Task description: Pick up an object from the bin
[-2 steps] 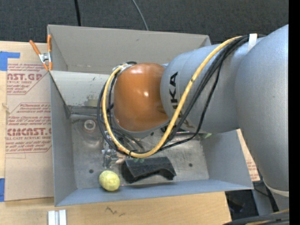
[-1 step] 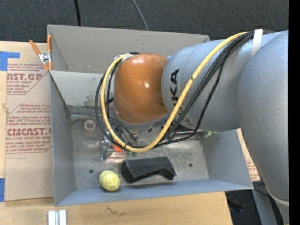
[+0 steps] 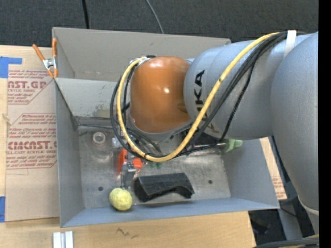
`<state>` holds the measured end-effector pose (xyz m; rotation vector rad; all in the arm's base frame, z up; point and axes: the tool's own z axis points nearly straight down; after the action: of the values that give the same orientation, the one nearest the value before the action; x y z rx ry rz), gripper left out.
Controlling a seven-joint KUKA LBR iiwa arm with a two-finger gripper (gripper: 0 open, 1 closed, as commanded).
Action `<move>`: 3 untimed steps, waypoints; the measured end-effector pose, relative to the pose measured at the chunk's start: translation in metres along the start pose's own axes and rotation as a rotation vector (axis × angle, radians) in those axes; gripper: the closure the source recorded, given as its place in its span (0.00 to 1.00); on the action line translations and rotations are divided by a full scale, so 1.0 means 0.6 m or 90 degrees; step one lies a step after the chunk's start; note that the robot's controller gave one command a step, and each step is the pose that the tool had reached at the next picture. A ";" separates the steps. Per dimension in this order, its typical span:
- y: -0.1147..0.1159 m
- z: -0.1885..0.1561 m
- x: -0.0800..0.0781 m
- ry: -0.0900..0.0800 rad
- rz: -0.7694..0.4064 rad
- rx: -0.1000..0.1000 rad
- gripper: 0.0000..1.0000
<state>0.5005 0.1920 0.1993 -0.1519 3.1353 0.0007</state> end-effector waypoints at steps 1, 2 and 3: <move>0.001 0.000 0.001 0.000 0.000 -0.001 0.00; -0.093 0.137 -0.069 -0.008 0.020 -0.005 1.00; -0.099 0.157 -0.064 -0.008 0.022 -0.002 0.00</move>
Offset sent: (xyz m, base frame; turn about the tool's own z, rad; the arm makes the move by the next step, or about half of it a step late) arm 0.0402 -0.0571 -0.0976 0.0347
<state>0.5448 0.1367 0.1055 -0.0966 3.1252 0.0065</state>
